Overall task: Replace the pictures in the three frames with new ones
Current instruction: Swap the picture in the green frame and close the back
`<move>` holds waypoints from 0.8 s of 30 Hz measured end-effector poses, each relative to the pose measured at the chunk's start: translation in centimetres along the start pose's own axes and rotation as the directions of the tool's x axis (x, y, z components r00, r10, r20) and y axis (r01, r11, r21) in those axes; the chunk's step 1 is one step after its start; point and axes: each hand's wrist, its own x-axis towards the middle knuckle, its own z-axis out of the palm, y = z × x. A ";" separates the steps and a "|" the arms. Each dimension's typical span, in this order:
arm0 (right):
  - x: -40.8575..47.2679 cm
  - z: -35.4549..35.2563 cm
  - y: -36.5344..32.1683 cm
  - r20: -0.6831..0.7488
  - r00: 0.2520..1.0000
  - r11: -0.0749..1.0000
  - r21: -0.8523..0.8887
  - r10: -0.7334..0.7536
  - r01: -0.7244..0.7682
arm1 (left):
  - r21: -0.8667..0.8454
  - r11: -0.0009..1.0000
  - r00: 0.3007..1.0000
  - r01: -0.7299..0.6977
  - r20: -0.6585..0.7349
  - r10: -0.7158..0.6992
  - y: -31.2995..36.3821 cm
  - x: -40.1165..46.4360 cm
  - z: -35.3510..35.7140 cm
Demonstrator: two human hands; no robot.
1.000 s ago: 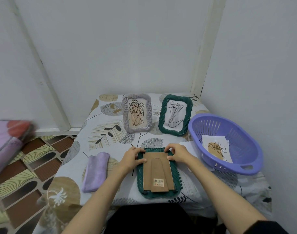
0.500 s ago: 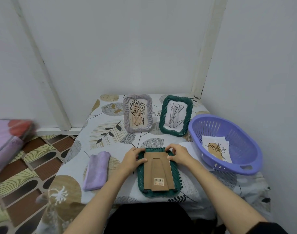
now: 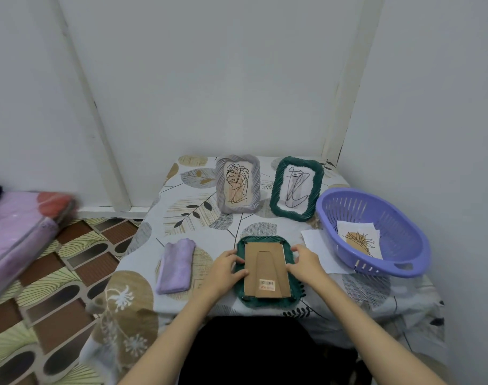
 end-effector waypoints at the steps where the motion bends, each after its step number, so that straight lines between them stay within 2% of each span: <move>1: -0.3 0.1 -0.3 -0.009 1.000 1.000 0.025 -0.003 0.003 | -0.002 1.000 1.000 0.016 -0.005 -0.016 -0.1 -0.2 -0.2; 6: -1.3 0.7 -0.1 0.002 1.000 0.990 0.140 0.016 -0.016 | -0.037 0.999 1.000 0.028 -0.007 -0.028 -0.6 -0.9 -1.5; 17: -2.9 2.0 1.3 0.032 0.991 0.991 -0.028 -0.131 0.131 | -0.058 0.998 0.995 -0.039 0.090 0.044 -1.6 -3.8 -1.4; 24: -3.4 1.7 1.9 0.120 0.977 0.984 -0.012 -0.175 0.177 | -0.067 0.996 0.991 -0.061 0.116 0.069 -2.0 -4.4 -1.0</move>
